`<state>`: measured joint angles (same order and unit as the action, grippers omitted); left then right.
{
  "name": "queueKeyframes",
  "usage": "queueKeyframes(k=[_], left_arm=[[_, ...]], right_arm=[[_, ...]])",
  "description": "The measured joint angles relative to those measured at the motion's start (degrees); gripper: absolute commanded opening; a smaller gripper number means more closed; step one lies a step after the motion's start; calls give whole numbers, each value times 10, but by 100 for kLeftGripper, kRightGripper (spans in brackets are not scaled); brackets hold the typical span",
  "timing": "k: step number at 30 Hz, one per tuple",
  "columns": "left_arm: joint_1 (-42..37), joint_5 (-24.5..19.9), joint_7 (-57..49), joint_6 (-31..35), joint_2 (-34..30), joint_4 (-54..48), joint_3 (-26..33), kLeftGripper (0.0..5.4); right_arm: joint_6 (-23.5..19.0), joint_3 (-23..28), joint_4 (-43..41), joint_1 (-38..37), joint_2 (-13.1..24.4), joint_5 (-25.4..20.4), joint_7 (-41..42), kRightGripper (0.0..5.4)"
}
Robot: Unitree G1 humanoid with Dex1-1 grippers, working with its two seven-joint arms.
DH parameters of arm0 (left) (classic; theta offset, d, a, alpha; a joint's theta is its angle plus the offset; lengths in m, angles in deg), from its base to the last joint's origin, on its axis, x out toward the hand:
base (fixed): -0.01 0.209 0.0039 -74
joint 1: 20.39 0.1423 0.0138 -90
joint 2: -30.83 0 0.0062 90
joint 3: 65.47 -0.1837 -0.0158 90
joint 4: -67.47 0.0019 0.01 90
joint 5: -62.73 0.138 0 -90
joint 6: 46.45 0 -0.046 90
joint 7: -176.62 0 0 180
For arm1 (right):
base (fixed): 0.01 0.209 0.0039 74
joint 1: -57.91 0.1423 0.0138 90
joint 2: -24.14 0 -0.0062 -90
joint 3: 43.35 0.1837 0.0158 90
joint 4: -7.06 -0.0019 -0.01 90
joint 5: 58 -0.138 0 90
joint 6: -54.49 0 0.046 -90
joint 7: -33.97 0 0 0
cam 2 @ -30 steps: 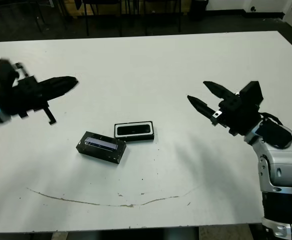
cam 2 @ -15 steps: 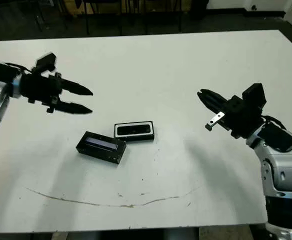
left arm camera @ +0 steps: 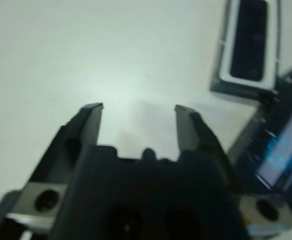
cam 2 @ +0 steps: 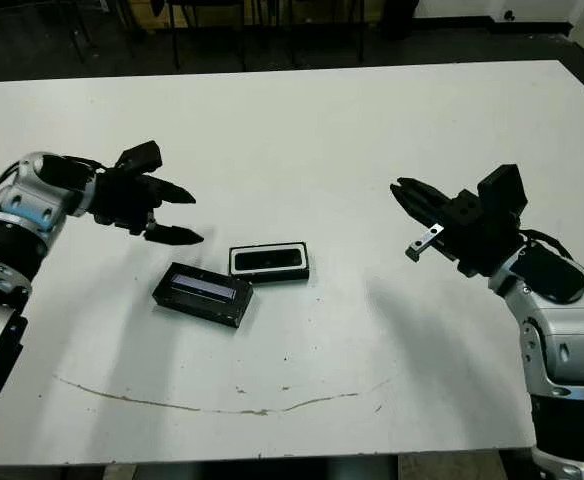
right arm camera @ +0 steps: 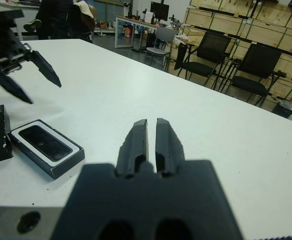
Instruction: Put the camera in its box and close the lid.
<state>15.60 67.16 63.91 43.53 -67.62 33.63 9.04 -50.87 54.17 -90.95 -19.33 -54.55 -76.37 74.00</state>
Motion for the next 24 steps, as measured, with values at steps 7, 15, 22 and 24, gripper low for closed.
queueKeyframes(k=[7, 15, 22, 24], left_arm=[[0, 25, -5, -11, 1, 5, -12, 139], [0, 74, 18, 4, 0, -19, -56, 3], [3, 96, 79, 14, -1, -37, -93, 3], [3, 100, 93, 25, -2, -47, -102, 3]], right_arm=[[0, -4, 3, 0, 2, 0, 5, 0], [-3, -5, -5, -4, 4, -1, 2, 0], [-11, -4, -9, -12, 4, -6, -1, 0], [-11, -4, -9, -13, 4, -8, -1, 0]])
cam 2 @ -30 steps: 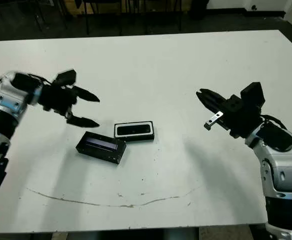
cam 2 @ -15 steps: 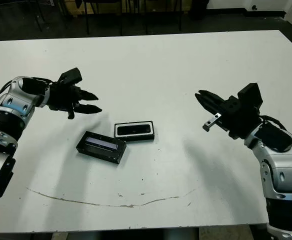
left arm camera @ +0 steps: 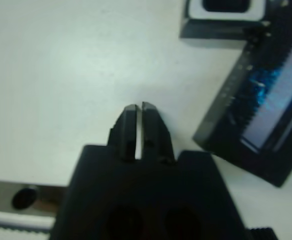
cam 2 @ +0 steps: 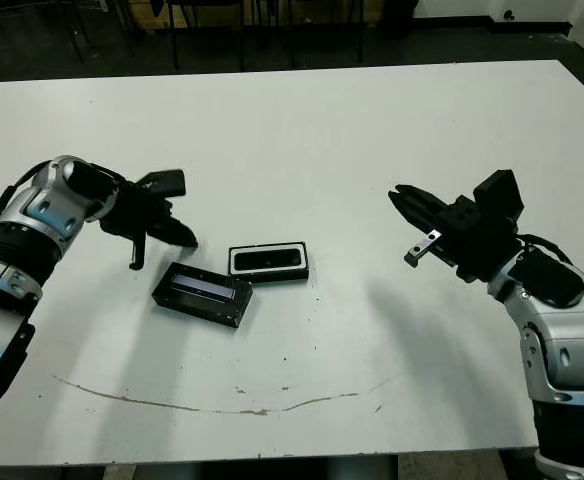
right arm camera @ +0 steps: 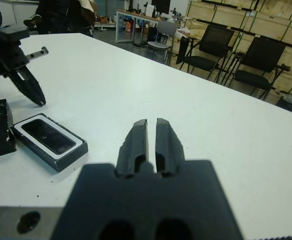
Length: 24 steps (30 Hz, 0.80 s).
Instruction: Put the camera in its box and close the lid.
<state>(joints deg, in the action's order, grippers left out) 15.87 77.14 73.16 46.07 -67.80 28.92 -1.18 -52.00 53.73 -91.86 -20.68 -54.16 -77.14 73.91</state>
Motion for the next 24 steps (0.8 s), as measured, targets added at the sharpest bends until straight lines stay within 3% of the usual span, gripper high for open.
queueKeyframes(k=[9, 24], left_arm=[[13, 1, 67, 59, -18, -71, -26, 3], [71, 0, 148, 79, -100, -224, -57, 3]], right_arm=[[-6, 0, -12, -3, 2, -2, -4, 0], [-11, 1, -13, -5, 10, -7, -4, 0]])
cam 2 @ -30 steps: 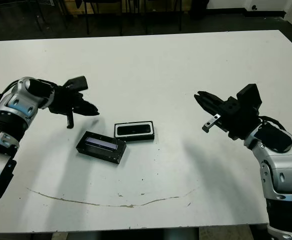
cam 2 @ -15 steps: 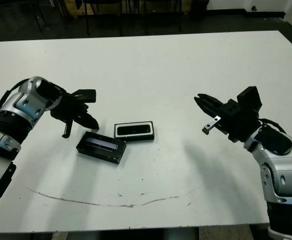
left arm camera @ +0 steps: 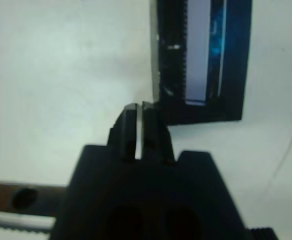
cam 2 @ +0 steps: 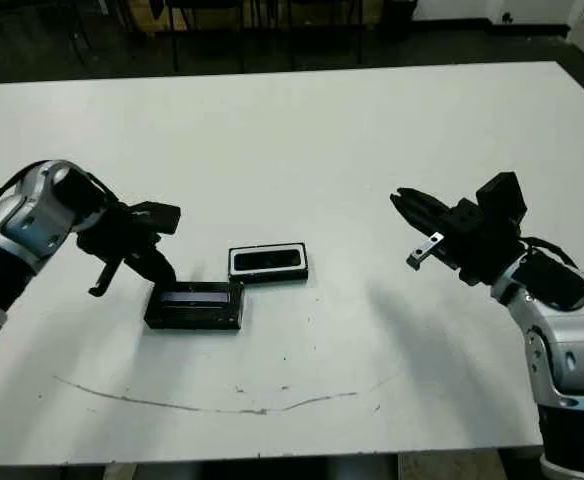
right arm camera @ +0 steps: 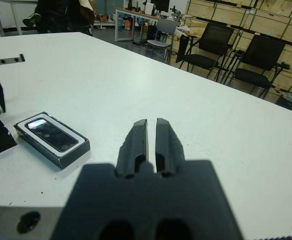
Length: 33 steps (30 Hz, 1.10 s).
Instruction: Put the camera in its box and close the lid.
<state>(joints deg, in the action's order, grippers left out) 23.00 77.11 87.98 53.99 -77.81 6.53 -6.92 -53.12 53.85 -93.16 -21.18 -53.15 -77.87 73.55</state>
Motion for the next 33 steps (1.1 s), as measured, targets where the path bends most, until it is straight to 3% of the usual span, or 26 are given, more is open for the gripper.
queueKeyframes(k=[15, 25, 29, 33], left_arm=[[51, -39, 8, 105, -69, -141, -19, 3], [69, -48, 7, 102, -79, -157, -4, 3], [101, -67, -31, 94, -83, -167, 37, 3], [151, -96, -136, 84, -90, -189, 133, 3]], right_arm=[[-20, 2, -8, 0, 2, -9, -5, 0], [-21, 2, -10, 0, 3, -10, -8, 0], [-23, 0, -10, 1, 3, -10, -9, 0], [-23, -1, -8, 2, 3, -9, -9, 0]])
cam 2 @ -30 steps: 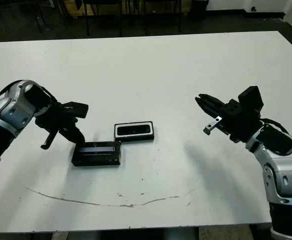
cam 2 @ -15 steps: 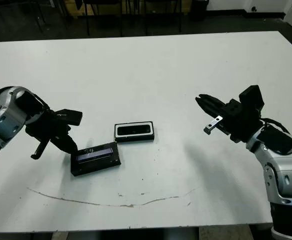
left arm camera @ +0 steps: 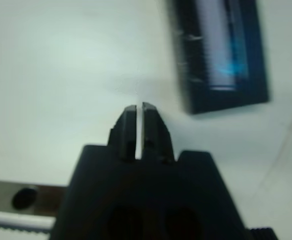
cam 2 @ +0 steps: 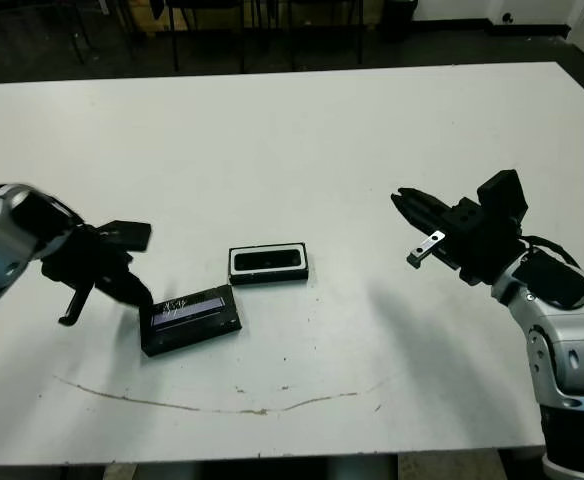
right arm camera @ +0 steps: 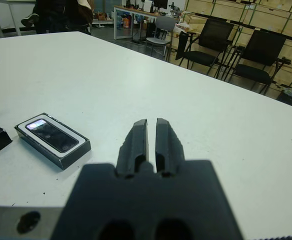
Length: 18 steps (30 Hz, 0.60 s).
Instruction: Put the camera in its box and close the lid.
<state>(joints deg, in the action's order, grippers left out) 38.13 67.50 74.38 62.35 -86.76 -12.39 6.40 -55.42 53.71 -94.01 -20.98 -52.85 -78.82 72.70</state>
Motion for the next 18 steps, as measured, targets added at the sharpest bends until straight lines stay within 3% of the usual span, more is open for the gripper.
queueKeyframes(k=[9, 14, 16, 17, 18], left_arm=[[132, -56, -263, -60, 22, -110, 203, 3], [169, -160, -308, -68, 69, -173, 280, 3], [180, -220, -303, -40, 74, -205, 300, 24], [181, -227, -301, -35, 74, -209, 302, 44], [187, -279, -281, 4, 71, -238, 311, 53]], right_arm=[[3, -2, 3, 0, 0, 0, 0, 0], [2, -5, -3, 0, 1, 1, -1, 0], [2, -5, -3, 0, 1, 1, 0, 0], [2, -5, -3, 0, 2, 1, 0, 0], [0, -5, -3, 0, 2, 1, 0, 0]])
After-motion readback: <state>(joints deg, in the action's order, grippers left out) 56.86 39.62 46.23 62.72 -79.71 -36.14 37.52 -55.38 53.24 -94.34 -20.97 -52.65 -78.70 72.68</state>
